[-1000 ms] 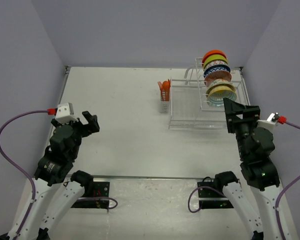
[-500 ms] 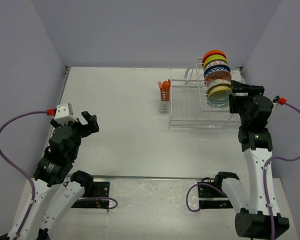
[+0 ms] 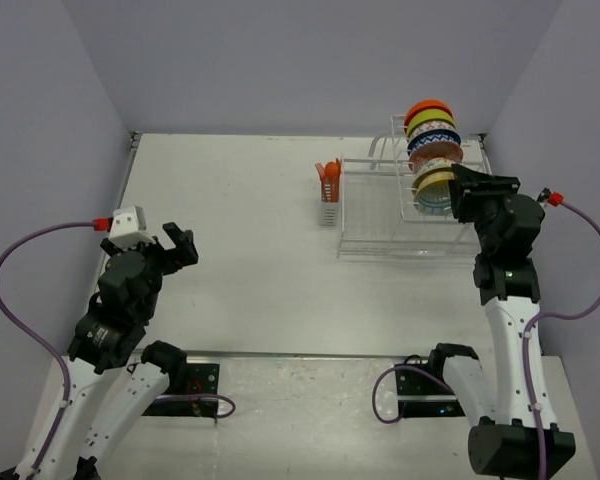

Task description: Unload the bowls from the dish rack

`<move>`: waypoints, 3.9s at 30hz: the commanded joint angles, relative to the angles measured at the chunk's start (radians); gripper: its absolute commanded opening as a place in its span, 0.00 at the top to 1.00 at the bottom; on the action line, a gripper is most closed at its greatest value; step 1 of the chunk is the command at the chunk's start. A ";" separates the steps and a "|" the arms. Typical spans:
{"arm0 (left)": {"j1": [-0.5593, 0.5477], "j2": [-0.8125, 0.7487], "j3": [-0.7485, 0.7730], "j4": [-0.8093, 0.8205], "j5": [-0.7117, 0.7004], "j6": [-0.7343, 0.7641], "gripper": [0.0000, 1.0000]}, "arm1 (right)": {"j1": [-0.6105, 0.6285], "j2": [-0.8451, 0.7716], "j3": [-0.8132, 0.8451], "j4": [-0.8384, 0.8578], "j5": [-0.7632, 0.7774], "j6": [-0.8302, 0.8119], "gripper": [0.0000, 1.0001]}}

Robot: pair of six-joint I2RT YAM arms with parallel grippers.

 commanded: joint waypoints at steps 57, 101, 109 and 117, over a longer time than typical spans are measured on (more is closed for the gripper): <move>0.010 0.006 -0.013 0.045 0.036 0.012 0.00 | -0.005 -0.188 -0.002 -0.026 0.077 0.244 1.00; 0.010 0.171 0.298 -0.029 0.145 -0.036 0.00 | 0.768 0.281 0.853 -0.572 -0.174 -1.326 1.00; 0.010 0.438 0.694 -0.141 0.376 -0.028 0.00 | 1.232 0.401 0.604 -0.514 0.341 -1.809 1.00; 0.010 0.499 0.438 -0.017 0.712 -0.099 0.00 | 1.297 0.424 0.534 -0.437 0.291 -1.828 1.00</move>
